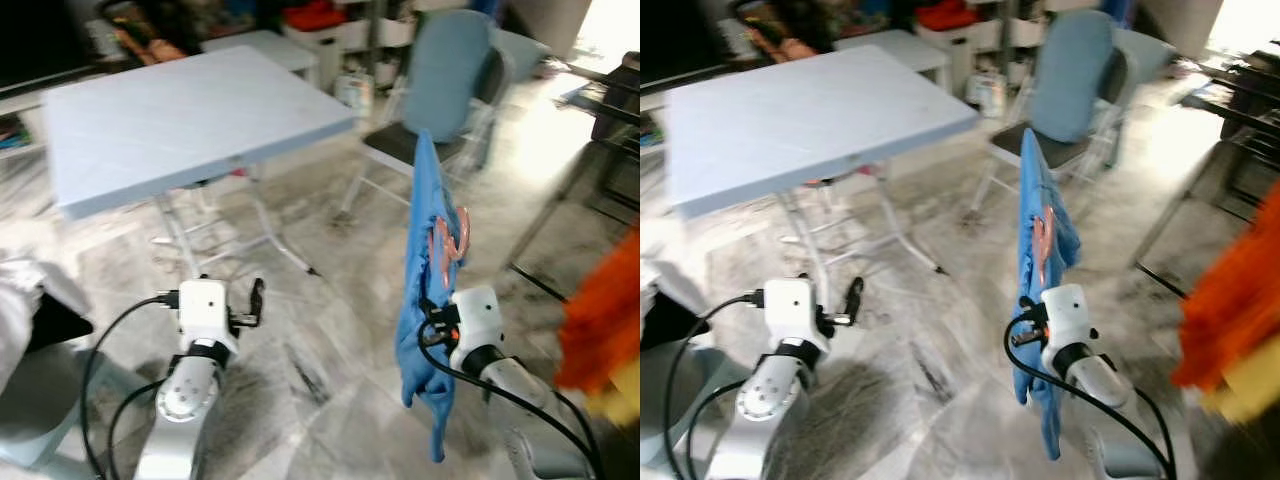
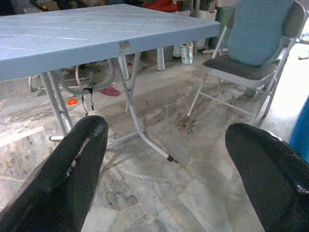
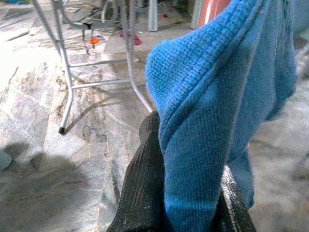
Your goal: Hang hanger
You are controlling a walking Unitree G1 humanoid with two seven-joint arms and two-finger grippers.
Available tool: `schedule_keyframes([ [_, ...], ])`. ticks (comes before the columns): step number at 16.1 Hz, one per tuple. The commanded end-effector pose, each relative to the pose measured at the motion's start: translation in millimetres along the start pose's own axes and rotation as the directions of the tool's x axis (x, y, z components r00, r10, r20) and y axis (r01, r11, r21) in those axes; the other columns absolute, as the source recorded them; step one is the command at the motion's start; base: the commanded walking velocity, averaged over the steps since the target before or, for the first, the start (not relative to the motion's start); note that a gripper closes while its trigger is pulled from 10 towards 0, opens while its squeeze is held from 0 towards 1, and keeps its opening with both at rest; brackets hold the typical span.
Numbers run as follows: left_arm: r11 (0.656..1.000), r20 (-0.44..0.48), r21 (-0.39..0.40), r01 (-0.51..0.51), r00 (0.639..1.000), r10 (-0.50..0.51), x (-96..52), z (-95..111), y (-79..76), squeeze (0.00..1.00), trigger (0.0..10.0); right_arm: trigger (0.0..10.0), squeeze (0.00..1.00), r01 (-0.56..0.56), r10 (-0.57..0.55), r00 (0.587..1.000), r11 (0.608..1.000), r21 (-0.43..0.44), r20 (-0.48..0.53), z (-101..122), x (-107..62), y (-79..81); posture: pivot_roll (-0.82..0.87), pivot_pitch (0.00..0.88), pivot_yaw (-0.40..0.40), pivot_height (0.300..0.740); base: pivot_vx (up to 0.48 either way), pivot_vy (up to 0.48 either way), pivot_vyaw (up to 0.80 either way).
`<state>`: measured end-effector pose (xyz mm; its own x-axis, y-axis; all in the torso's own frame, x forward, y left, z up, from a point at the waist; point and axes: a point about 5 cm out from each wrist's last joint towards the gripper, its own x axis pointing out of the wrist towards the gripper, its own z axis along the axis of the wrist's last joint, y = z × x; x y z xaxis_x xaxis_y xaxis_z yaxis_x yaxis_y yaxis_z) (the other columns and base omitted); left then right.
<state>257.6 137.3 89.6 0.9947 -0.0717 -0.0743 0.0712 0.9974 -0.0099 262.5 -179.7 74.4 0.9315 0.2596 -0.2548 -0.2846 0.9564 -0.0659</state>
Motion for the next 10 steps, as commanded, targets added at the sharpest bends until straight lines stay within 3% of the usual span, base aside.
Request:
schedule_keyframes([
  [1,1.000,0.000,0.011,-0.005,1.000,0.005,-0.3,0.7,5.5,0.00,10.0,10.0,0.00,-0.031,0.032,0.997,0.999,-0.014,0.068,16.2,3.5,5.9,-0.12,0.007,0.027,0.740,0.375,0.000,0.80],
  [8,1.000,-0.008,0.002,0.012,1.000,-0.012,0.1,-1.0,2.7,0.00,10.0,10.0,0.00,-0.122,0.123,0.990,0.992,-0.025,0.075,17.3,3.0,17.4,-0.13,0.000,0.024,0.740,0.387,0.000,0.77],
  [10,1.000,-0.016,0.003,0.019,1.000,-0.019,0.7,-2.1,1.9,0.00,10.0,10.0,0.00,-0.204,0.207,0.974,0.978,-0.040,0.092,23.2,0.2,24.0,-0.12,0.000,0.023,0.740,0.362,0.000,0.70],
])
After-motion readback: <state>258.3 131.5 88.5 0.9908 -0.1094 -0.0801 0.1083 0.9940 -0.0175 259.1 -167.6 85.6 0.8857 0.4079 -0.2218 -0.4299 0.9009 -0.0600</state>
